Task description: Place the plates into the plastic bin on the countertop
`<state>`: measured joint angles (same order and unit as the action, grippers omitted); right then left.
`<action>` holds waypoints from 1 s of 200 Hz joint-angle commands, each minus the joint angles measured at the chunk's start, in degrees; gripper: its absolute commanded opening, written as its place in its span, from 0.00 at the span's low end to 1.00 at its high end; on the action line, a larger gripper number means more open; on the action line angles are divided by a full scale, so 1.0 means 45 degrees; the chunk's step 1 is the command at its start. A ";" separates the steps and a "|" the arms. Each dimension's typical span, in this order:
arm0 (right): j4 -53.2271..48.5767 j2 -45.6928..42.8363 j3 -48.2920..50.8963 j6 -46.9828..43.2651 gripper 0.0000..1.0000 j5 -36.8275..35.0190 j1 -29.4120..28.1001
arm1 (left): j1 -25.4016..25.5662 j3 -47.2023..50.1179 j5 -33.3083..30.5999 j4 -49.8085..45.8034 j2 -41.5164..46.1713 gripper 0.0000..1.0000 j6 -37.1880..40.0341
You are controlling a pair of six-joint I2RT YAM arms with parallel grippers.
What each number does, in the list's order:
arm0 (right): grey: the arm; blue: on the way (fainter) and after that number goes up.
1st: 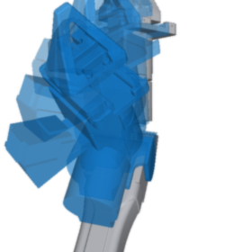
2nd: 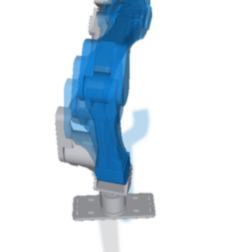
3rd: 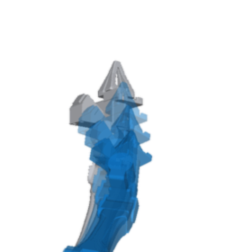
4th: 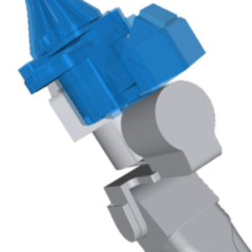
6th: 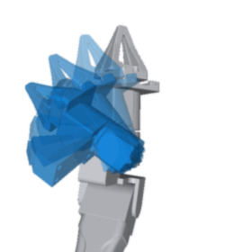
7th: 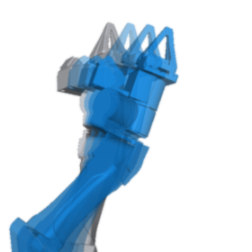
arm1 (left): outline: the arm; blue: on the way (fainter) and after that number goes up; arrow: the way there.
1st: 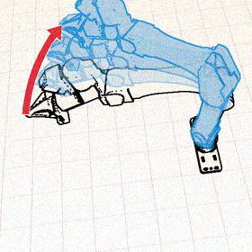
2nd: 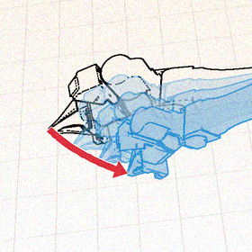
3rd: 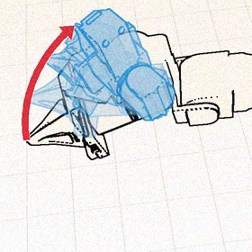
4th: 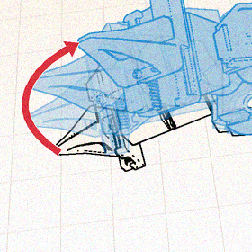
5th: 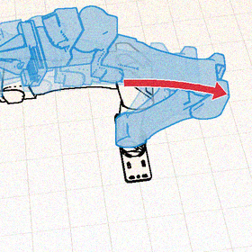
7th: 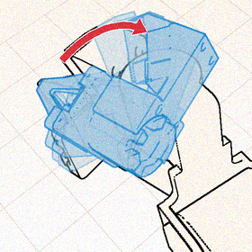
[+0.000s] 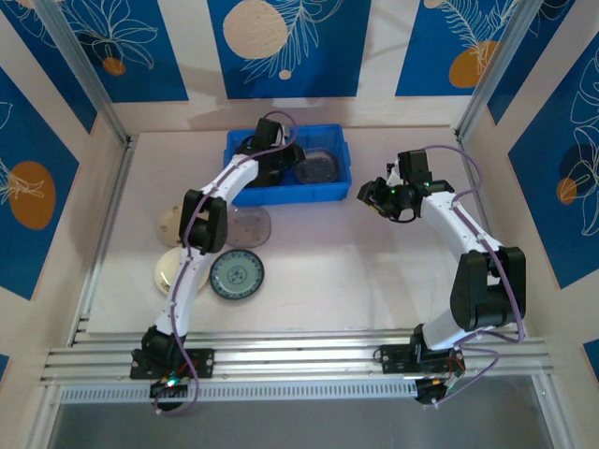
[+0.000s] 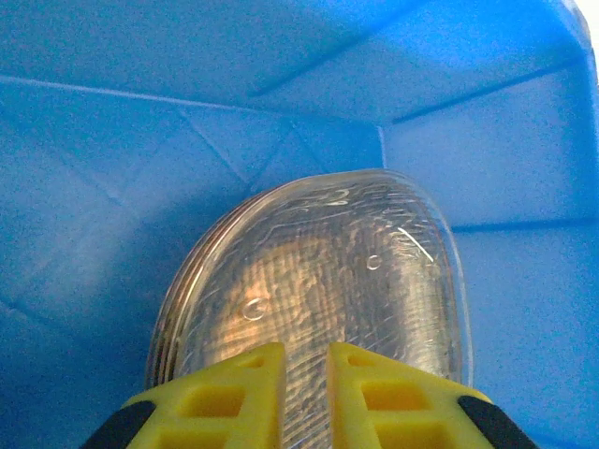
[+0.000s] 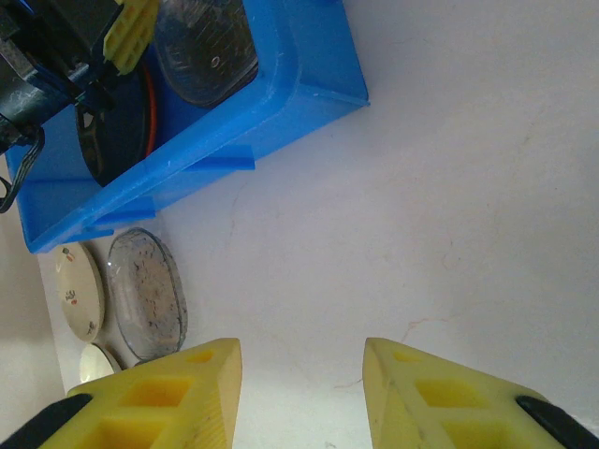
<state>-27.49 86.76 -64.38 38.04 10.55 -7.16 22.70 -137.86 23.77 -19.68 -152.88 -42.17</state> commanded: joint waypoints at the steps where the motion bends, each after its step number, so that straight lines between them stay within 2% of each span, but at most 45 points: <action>1: -0.0027 -0.0176 -0.0083 -0.0075 0.40 0.0247 -0.0114 | 0.0113 -0.0122 0.0206 0.0306 0.0364 0.21 0.0042; 48: 0.0514 -0.0795 -0.0301 -0.0075 0.41 0.0394 -0.0301 | 0.0103 -0.0099 0.0097 0.0226 0.1703 0.35 0.0695; 88: 0.0807 -0.1590 -0.0552 -0.0122 0.43 0.0165 -0.1088 | 0.0055 0.4636 -0.1474 0.1469 0.6006 0.59 0.2107; 114: 0.0711 -0.1853 -0.0755 -0.0364 0.43 -0.0145 -0.1894 | 0.0034 0.7406 -0.2382 0.1491 0.8749 0.82 0.2988; 125: 0.0583 -0.1859 -0.0877 -0.0526 0.43 -0.0374 -0.2311 | 0.0034 0.8259 -0.2893 0.1073 0.9752 1.00 0.3302; 148: 0.0454 -0.1819 -0.1025 -0.0852 0.43 -0.0905 -0.3173 | 0.0034 0.9921 -0.4485 0.0132 1.1499 1.00 0.3829; 172: 0.0469 -0.1631 -0.1122 -0.0983 0.44 -0.1078 -0.3812 | -0.0147 1.2053 -0.5344 -0.0096 1.3296 1.00 0.4494; 200: 0.0438 -0.1193 -0.1273 -0.1032 0.43 -0.0976 -0.4320 | -0.0521 1.4253 -0.6669 -0.0794 1.5556 1.00 0.4417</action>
<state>-24.80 79.75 -68.03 34.89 6.83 -25.26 21.91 -80.66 2.02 -17.80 -89.69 -24.49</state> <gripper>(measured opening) 0.435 0.995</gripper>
